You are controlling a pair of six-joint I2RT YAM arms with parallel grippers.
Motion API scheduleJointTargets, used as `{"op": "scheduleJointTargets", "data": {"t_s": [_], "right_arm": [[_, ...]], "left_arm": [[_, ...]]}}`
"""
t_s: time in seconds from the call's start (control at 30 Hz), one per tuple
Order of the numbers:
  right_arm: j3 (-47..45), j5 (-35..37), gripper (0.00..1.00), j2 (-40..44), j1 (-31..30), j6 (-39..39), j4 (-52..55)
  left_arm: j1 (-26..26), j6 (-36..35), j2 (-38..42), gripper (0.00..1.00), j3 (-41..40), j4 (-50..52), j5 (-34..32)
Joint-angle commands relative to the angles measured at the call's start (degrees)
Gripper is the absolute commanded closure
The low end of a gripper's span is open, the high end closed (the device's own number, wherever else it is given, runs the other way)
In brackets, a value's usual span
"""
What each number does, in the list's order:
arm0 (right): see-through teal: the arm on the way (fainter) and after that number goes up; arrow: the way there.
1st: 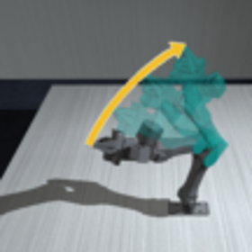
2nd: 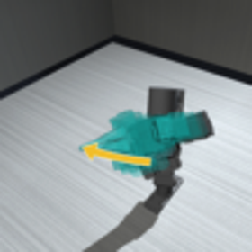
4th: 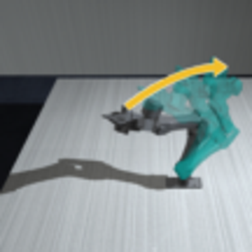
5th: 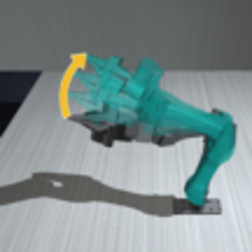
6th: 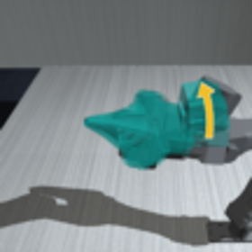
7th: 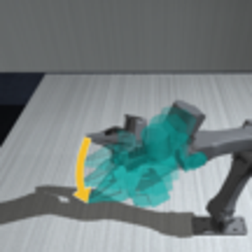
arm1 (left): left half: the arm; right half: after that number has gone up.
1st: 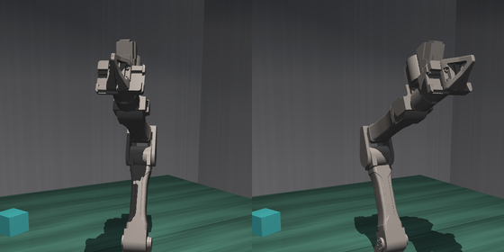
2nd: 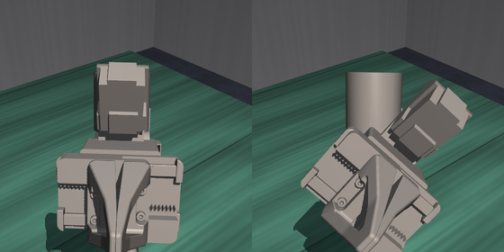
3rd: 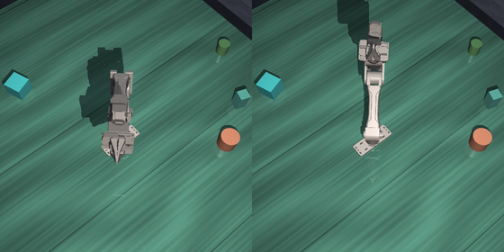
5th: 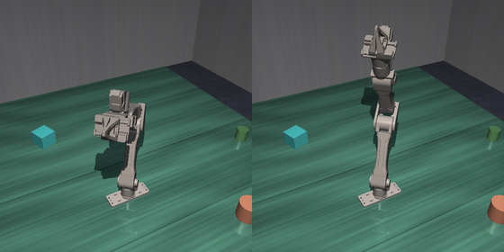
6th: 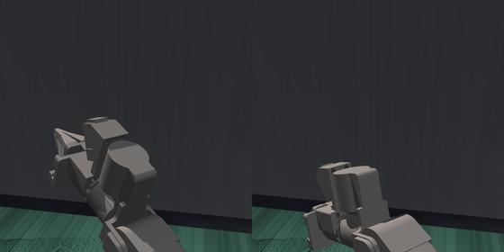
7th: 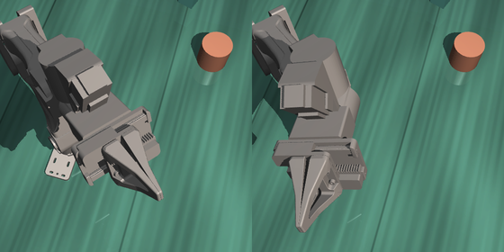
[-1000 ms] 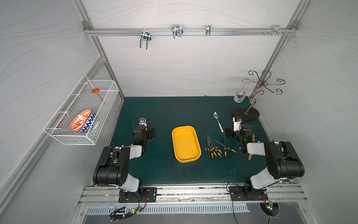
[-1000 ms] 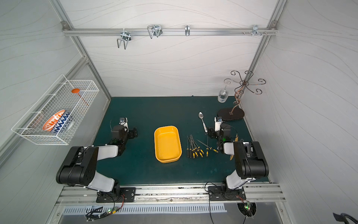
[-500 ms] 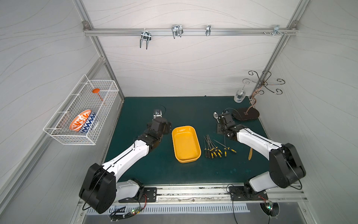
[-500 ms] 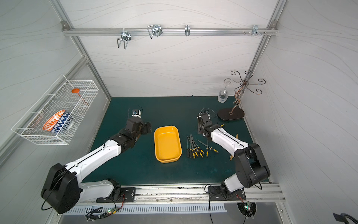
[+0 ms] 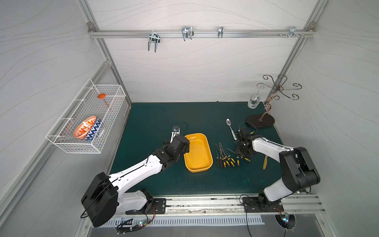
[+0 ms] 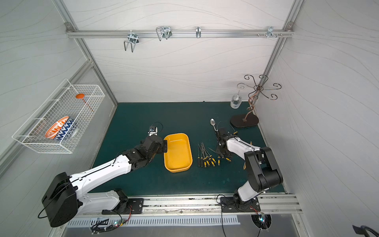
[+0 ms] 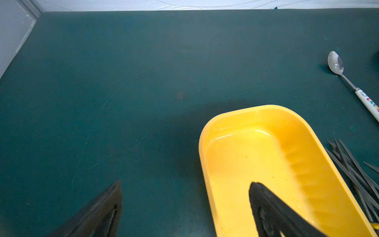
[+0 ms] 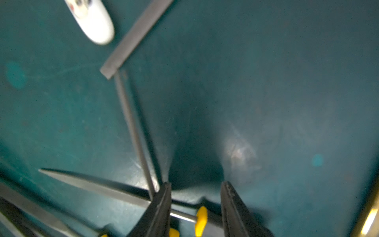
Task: Put the file tool into the storage box
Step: Pick up the file tool from the center of the board.
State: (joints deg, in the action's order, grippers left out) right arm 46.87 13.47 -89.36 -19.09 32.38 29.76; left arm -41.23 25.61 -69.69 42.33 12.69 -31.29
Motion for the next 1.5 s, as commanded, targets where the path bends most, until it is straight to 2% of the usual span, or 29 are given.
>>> {"op": "scheduleJointTargets", "data": {"t_s": [0.0,0.97,1.2,1.47], "right_arm": [[0.4,-4.2,0.57,-0.8,0.8,0.5,-1.0],[1.6,-11.1,0.62,2.3,0.8,1.4,-4.3],[3.5,-11.0,0.63,-1.9,0.8,0.5,-4.7],[5.0,-10.2,0.72,-6.6,0.8,-0.6,-3.9]], "left_arm": [[-0.4,0.8,-0.2,0.01,1.1,-0.9,-1.2],[-2.7,0.6,-3.8,0.01,2.4,-1.9,-1.2],[-3.0,0.7,-4.4,0.01,2.7,-2.1,-1.0],[-3.1,0.5,-4.1,0.01,2.6,-2.3,-0.8]]}}
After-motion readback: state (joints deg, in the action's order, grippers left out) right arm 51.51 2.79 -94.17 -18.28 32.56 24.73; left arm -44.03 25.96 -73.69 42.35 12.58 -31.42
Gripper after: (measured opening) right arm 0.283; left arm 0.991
